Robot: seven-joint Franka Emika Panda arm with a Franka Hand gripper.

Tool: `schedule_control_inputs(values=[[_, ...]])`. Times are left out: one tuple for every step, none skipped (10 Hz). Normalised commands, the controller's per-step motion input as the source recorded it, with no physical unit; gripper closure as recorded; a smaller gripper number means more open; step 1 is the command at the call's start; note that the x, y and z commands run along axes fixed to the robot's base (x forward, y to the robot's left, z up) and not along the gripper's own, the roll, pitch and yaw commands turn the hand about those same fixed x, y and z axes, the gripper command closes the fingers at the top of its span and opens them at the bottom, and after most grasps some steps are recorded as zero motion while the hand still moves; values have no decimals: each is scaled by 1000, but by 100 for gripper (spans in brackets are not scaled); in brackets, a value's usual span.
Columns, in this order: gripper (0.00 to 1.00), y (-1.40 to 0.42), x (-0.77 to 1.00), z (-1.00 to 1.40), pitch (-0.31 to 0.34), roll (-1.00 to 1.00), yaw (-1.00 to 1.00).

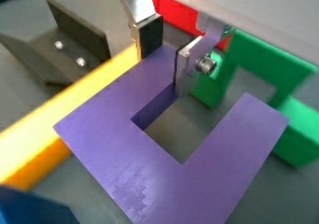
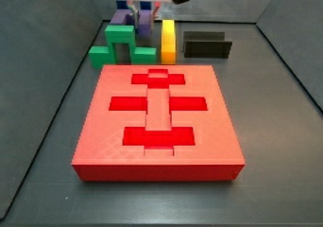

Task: Pick up the purple object. Move up. Place the purple object on the fixture. Regrasp the purple object. Move to above the board. Insert the purple object.
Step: Place the purple object on the fixture.

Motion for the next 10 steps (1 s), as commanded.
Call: schedule_control_inputs(values=[[100, -77, 1000, 391, 154, -483, -29], [100, -197, 1000, 357, 180, -363, 0], [100, -229, 1000, 346, 186, -340, 0], [100, -237, 1000, 329, 186, -331, 0], [100, -234, 1000, 260, 166, -320, -3], [100, -197, 1000, 189, 126, -354, -31], [100, -69, 971, 114, 9, -491, -40], [100, 0, 951, 34, 0, -557, -63], [100, 0, 951, 0, -54, -600, -117], [100, 43, 986, 0, -86, -629, -123]])
